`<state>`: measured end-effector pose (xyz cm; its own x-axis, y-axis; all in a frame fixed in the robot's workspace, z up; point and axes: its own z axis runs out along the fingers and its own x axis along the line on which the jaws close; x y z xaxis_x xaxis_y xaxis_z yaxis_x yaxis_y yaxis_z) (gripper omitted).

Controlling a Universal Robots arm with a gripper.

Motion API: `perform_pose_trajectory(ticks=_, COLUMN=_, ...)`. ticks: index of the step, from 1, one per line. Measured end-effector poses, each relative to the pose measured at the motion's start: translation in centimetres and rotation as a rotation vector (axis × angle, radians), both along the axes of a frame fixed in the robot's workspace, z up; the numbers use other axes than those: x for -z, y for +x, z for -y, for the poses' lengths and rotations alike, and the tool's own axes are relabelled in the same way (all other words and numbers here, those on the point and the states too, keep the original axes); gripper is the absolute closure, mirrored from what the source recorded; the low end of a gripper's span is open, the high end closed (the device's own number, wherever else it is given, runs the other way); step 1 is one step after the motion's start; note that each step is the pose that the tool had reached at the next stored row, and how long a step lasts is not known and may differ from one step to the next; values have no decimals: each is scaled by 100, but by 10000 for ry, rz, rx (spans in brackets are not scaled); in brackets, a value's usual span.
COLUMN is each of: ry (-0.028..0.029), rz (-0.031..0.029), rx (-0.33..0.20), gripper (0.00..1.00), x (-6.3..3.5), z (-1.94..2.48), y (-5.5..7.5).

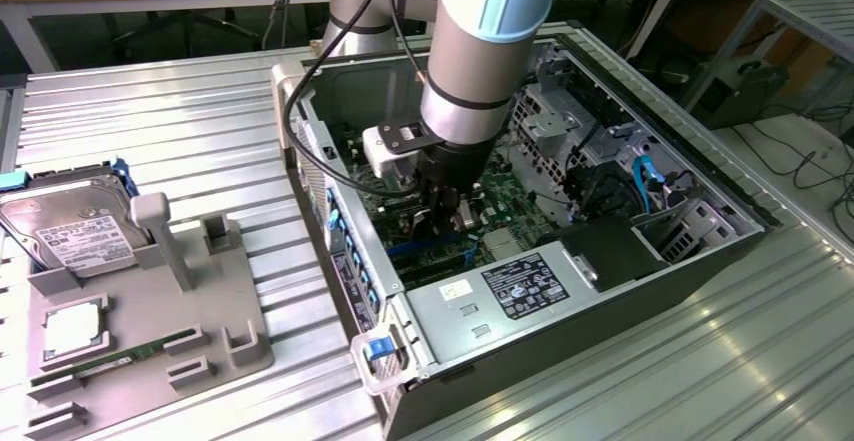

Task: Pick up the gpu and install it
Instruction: 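Insert the gpu into the slot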

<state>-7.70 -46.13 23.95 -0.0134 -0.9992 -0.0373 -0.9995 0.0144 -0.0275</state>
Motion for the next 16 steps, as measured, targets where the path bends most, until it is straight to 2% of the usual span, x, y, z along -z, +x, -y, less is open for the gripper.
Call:
perform_pose_trajectory(ticks=4, ry=-1, rz=5, rx=-1, gripper=72, x=-58, z=0, y=0)
perform_pose_trajectory(ticks=16, ry=24, rz=6, rx=-1, gripper=72, x=-30, z=-12, y=-4)
